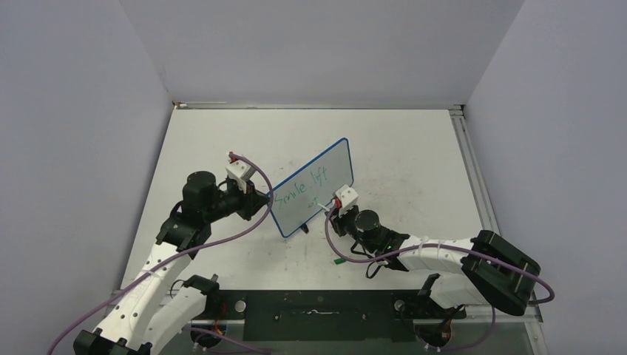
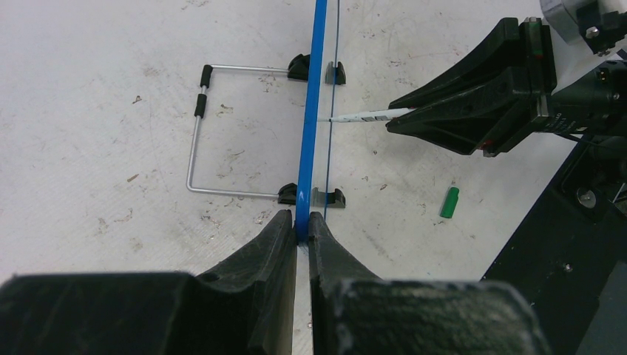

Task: Write a sentence on the whiteboard

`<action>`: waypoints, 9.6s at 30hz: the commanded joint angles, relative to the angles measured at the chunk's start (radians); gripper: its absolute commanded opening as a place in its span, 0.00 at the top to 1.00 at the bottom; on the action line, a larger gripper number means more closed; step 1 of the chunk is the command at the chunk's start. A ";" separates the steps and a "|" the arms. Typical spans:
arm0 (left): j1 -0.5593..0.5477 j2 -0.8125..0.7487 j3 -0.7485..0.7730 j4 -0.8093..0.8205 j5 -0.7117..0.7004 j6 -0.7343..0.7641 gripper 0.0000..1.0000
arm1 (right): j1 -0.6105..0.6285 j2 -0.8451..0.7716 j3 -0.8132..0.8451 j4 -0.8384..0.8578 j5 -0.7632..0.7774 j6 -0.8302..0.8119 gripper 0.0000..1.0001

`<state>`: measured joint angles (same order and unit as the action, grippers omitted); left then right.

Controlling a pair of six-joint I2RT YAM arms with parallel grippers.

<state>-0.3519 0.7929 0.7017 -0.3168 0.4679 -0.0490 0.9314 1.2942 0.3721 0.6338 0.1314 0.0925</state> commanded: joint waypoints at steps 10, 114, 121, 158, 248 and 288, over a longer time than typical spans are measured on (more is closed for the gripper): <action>-0.004 0.003 0.012 -0.034 0.002 -0.008 1.00 | 0.007 -0.045 0.022 0.043 0.090 0.013 0.95; -0.004 0.003 0.013 -0.034 0.006 -0.011 1.00 | 0.006 0.018 0.058 0.089 0.071 -0.003 0.95; -0.004 0.005 0.013 -0.034 0.006 -0.011 1.00 | 0.004 0.014 0.060 0.082 0.166 0.018 0.95; -0.004 0.003 0.013 -0.034 0.008 -0.011 1.00 | -0.004 0.060 0.083 0.046 0.159 0.032 0.95; -0.003 0.011 0.015 -0.035 0.017 -0.014 1.00 | -0.059 0.009 0.043 0.097 0.051 0.027 0.95; -0.002 0.006 0.014 -0.036 0.014 -0.015 1.00 | -0.053 0.034 0.058 0.074 0.180 0.044 0.95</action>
<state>-0.3519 0.7948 0.7021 -0.3130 0.4755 -0.0666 0.8722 1.3640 0.4118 0.6361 0.2726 0.1215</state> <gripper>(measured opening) 0.075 0.151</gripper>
